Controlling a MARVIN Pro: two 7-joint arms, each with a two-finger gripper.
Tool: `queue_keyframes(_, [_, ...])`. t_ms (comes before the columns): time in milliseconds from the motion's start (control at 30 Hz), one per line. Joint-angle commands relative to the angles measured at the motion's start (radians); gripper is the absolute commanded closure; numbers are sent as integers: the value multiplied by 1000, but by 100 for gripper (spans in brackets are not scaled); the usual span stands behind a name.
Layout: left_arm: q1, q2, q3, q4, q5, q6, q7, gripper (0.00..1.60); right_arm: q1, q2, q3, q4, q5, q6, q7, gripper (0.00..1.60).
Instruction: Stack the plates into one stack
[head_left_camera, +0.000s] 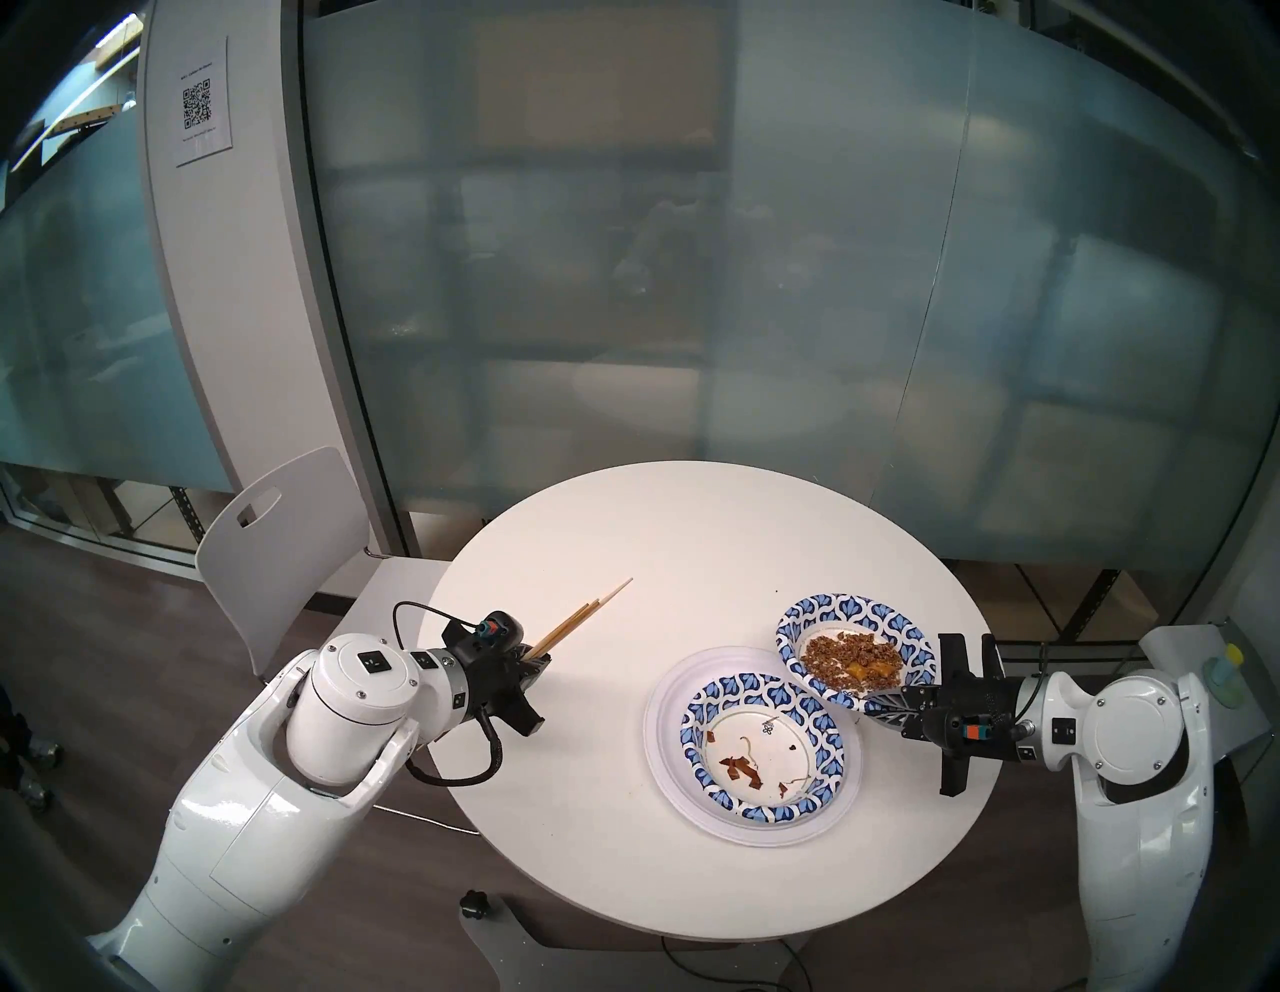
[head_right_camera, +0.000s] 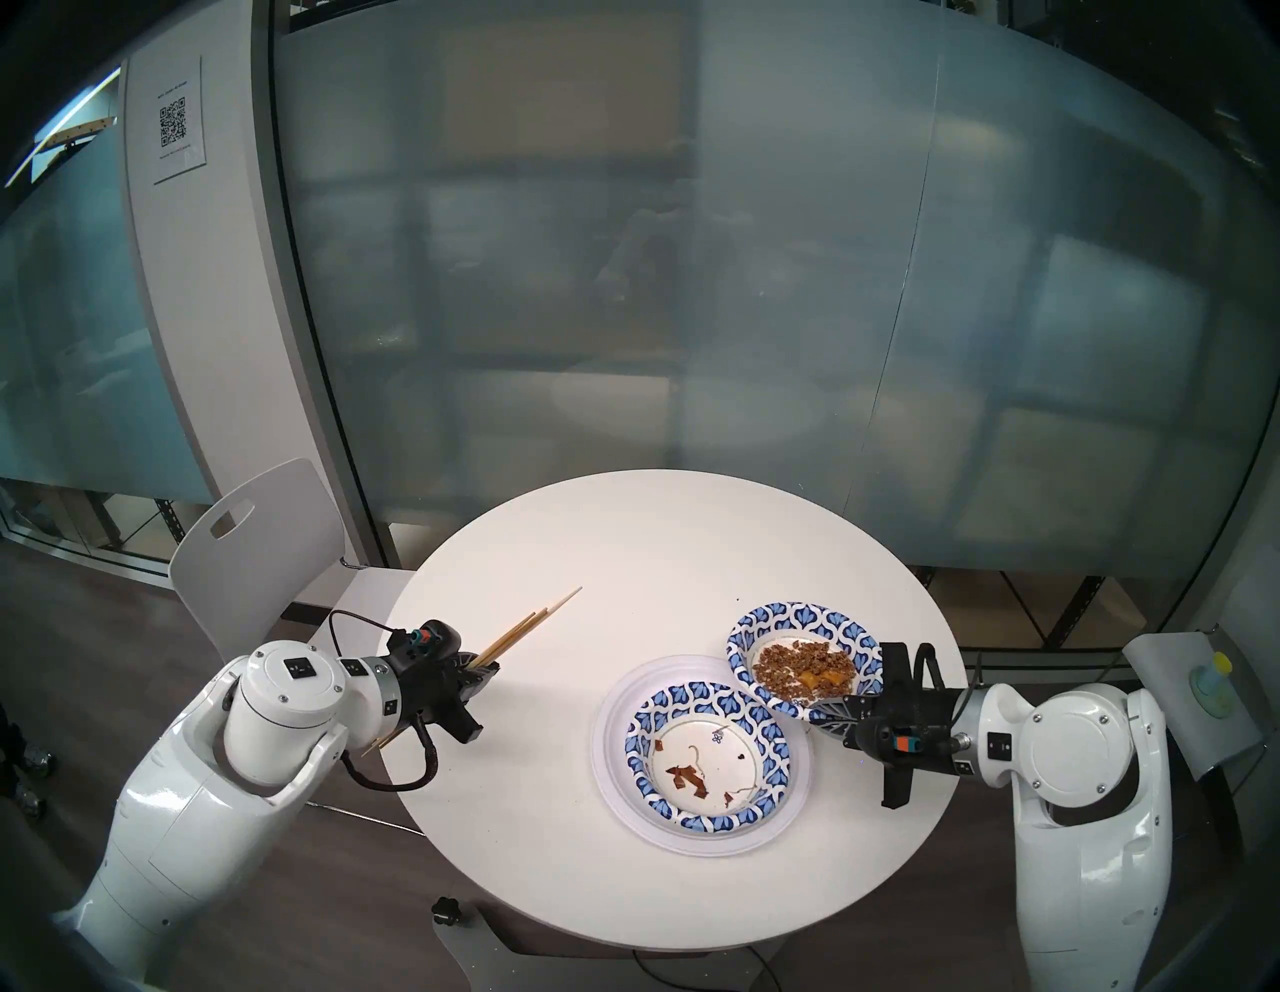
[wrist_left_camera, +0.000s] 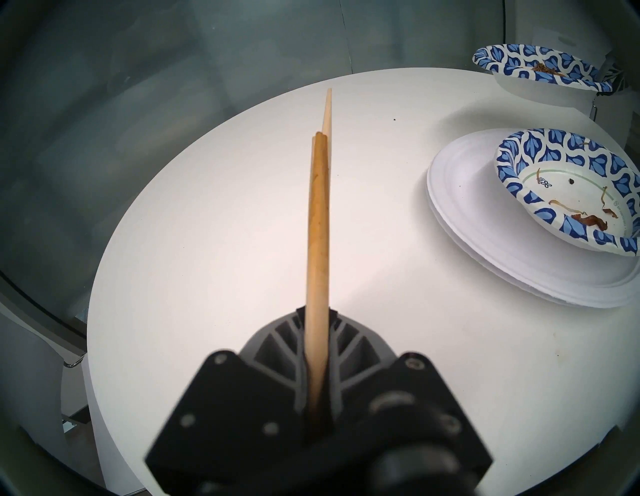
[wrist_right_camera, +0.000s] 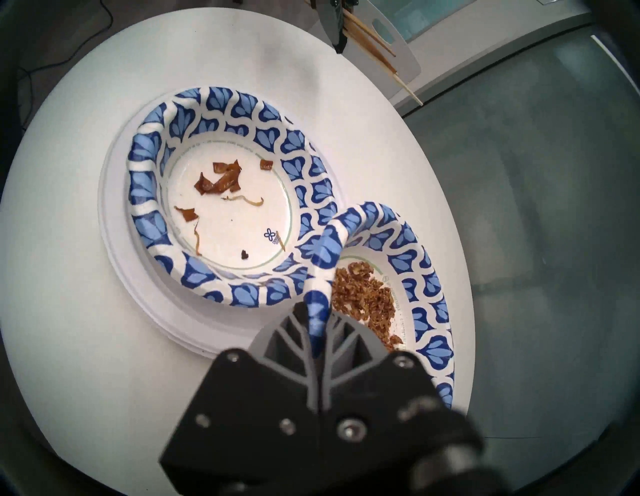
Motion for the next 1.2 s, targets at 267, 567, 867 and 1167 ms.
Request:
queue_keyframes(267, [18,11,9,-47,2,-12,-8,160,-132,-78,-70,-158,-29,22,-10,160])
queue_keyframes(567, [21,10,9,-56,-1,-11,-9,160,-172,-99,-110,-172,-69,16,-27,160])
queue_keyframes(867, [19,11,8,-58,-2,-8,-10,160,-196,-113,-146,-183,-97,19,-27,160])
queue_keyframes(1167, [9,11,13,-49,-2,-9,-12,160,-213,-122,-147,-162,-116,9,-37,160])
